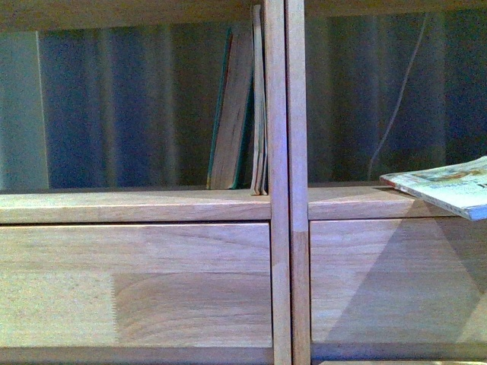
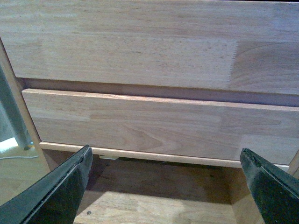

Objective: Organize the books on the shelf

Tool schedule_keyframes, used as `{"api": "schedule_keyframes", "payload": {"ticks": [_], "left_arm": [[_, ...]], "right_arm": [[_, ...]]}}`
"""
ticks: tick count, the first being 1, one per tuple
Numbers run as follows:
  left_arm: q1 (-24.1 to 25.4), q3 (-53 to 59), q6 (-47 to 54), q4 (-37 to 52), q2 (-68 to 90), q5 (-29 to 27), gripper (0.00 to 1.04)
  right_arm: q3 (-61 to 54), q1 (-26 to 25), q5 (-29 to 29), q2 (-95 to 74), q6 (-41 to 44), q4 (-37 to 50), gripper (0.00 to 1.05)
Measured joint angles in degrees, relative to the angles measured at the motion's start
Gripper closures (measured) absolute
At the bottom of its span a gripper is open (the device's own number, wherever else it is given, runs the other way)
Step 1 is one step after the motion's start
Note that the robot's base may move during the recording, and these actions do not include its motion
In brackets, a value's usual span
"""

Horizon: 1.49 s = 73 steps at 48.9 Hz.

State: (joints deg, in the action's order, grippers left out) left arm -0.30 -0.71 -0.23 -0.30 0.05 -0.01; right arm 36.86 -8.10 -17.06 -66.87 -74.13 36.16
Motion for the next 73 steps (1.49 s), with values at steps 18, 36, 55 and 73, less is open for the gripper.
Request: {"api": "schedule_keyframes", "payload": {"ticks": [18,36,55,73], "left_arm": [[31.23,-15.87,-4.11,37.29,48.44,56.30,0.07],[20.72,-43.65,-27.80,40.24,71.65,49.13,0.07],[1.18,-61.20,-72.22,54.53,84.83,55.98,0.07],[-9.33,-60.06,-69.53,50.40,82.86,53.48,0.07]], "right_arm": [[-1.38,-8.50,-12.44,11.08,-6.99,11.72,0.97],[-3.45,2.89,-17.57,17.75,-0.46,31.82,0.97],[0.72,13.64,-11.67,4.70,13.86,31.69,0.97],[2.45,22.53,-8.37,-0.04,17.29,31.85,0.97]]}}
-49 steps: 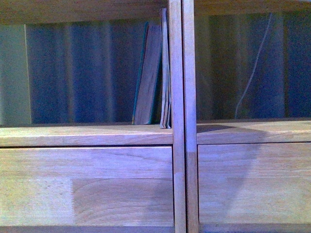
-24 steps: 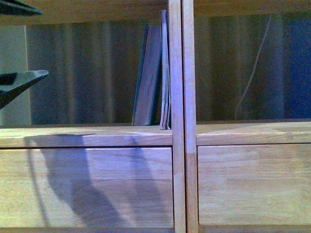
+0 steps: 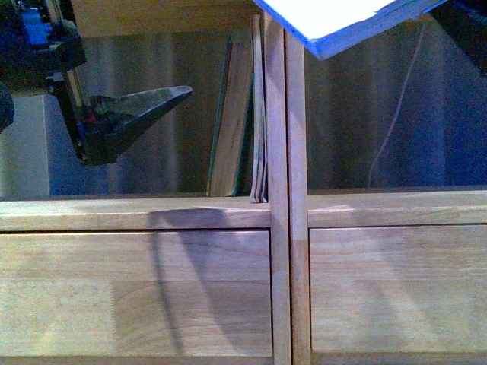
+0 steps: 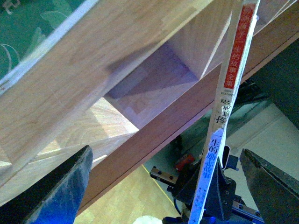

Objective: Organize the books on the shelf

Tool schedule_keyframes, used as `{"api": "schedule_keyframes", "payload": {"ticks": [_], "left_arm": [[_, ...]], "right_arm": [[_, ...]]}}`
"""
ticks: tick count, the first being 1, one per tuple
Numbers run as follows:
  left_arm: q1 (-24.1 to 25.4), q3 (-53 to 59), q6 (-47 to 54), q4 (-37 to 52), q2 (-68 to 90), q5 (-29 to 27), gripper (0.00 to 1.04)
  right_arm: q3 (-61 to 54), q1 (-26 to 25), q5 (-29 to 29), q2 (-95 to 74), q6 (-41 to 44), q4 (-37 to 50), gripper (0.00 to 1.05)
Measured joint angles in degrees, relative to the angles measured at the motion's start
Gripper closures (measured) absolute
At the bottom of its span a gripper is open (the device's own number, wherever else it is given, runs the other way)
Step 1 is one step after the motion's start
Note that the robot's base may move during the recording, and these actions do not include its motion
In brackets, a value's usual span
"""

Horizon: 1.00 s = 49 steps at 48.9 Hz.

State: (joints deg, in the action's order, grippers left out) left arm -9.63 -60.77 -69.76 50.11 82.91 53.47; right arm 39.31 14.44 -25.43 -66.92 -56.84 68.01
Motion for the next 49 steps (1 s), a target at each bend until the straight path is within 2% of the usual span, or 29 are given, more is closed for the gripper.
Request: {"api": "schedule_keyframes", "payload": {"ticks": [18,22,33,37,40,43,49], "left_arm": [[-2.01,1.77,2.49,2.21,-1.73,-0.42,0.09],[-1.97,1.97,3.52,1.49,-1.88,-0.76,0.25],[-1.77,2.93,2.75,6.73,-2.93,0.50,0.68],[-1.79,3.08,2.38,7.45,-3.34,0.52,0.79],[-1.77,4.04,1.40,9.05,-3.72,0.63,0.91],[-1.46,4.79,0.11,10.36,-4.17,0.68,0.98],[-1.09,5.90,-0.31,11.47,-4.50,0.76,0.98]], "right_arm": [[0.00,7.19,1.57,-2.10,2.49,0.00,0.97],[0.00,7.72,1.44,-2.08,1.62,0.31,0.97],[0.00,9.40,-2.01,-2.10,-3.04,0.94,0.97],[0.00,10.60,-3.06,-2.16,-3.08,0.09,0.97],[-0.07,12.13,-3.41,-2.40,-2.75,-0.72,0.97],[-0.17,12.90,-3.19,-2.91,-2.01,-0.96,0.97],[-0.63,13.79,-2.40,-3.61,-2.01,-0.55,0.98]]}}
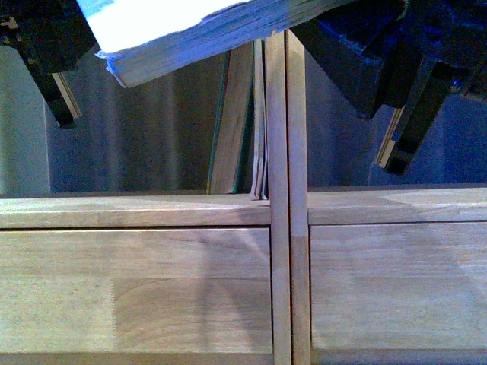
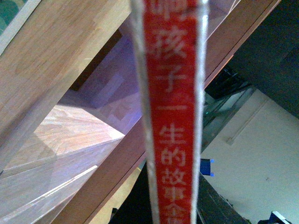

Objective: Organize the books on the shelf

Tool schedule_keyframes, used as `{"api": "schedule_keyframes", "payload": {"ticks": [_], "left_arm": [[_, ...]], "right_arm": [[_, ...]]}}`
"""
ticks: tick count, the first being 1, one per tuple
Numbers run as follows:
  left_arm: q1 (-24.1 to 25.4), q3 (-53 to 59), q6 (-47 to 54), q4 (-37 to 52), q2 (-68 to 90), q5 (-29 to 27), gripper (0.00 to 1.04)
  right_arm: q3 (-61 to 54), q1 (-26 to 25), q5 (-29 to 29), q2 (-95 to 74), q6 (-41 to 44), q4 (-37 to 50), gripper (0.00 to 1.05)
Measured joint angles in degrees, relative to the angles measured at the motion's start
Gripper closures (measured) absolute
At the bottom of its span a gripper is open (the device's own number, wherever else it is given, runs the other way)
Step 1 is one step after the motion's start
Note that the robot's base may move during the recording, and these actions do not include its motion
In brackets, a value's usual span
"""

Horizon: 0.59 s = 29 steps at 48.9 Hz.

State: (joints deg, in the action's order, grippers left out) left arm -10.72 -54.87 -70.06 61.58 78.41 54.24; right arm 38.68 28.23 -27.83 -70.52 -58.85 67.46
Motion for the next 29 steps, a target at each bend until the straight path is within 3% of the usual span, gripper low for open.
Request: {"api": "schedule_keyframes", "payload": {"ticks": [8,21,29], "left_arm": [[0.37,0.50,-0.09,0.35,-0.13,-0.04,0.98],[0.76,0.96,2.78,-1.88,-1.22,0.50,0.98],[3.67,1.79,8.00,-6.23,-3.37,-1.60,0.98]], "right_arm": [[-0.11,0.37,0.94,-0.33,0.52,-0.20,0.96],[-1.14,0.07,-1.09,0.72,3.06,-2.89,0.66],[-3.80,-5.11,-3.58,5.20,4.66,-5.31,0.42]]}}
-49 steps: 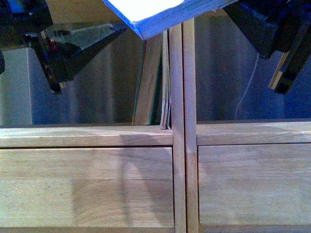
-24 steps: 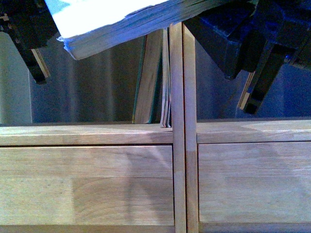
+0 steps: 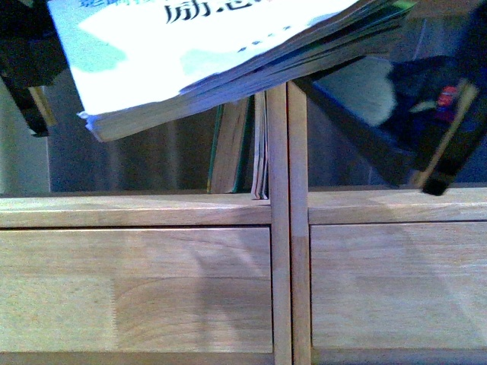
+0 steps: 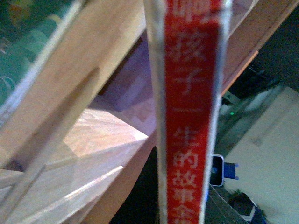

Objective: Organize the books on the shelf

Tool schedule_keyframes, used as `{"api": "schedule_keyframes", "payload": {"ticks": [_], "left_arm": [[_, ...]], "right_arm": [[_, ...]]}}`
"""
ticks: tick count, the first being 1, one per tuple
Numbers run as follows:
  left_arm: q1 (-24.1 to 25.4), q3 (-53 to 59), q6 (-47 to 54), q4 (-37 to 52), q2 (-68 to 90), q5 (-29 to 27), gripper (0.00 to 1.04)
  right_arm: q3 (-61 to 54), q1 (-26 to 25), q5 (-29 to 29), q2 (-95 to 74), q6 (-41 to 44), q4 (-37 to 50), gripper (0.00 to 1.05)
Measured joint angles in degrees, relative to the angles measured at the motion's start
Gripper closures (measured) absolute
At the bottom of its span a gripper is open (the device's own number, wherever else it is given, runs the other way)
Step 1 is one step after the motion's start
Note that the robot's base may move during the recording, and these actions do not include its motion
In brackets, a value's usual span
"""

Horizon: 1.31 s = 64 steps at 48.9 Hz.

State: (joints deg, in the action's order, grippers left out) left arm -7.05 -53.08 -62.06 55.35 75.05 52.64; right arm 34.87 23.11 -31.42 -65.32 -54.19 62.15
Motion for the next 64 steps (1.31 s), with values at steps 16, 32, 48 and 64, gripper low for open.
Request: {"api": "schedule_keyframes", "payload": {"ticks": [16,32,48,64], "left_arm": [[7.34,-1.36,21.53,-18.84,-4.57,-12.48,0.98],[2.56,-18.82,62.34,-24.94,10.69,-34.14,0.98],[-2.38,-37.27,72.52,-28.87,26.49,-40.89,0.98],[-7.96,-48.13,78.66,-33.33,35.15,-47.10,0.98]], "right_arm": [[-6.14,-20.83,-11.34,13.84,3.52,-7.85,0.07],[-11.85,-38.10,-18.64,31.26,12.70,-22.75,0.07],[-13.05,-29.33,-11.58,43.21,23.63,-38.58,0.07],[-13.03,-23.71,-6.97,45.51,31.12,-42.75,0.07]]}}
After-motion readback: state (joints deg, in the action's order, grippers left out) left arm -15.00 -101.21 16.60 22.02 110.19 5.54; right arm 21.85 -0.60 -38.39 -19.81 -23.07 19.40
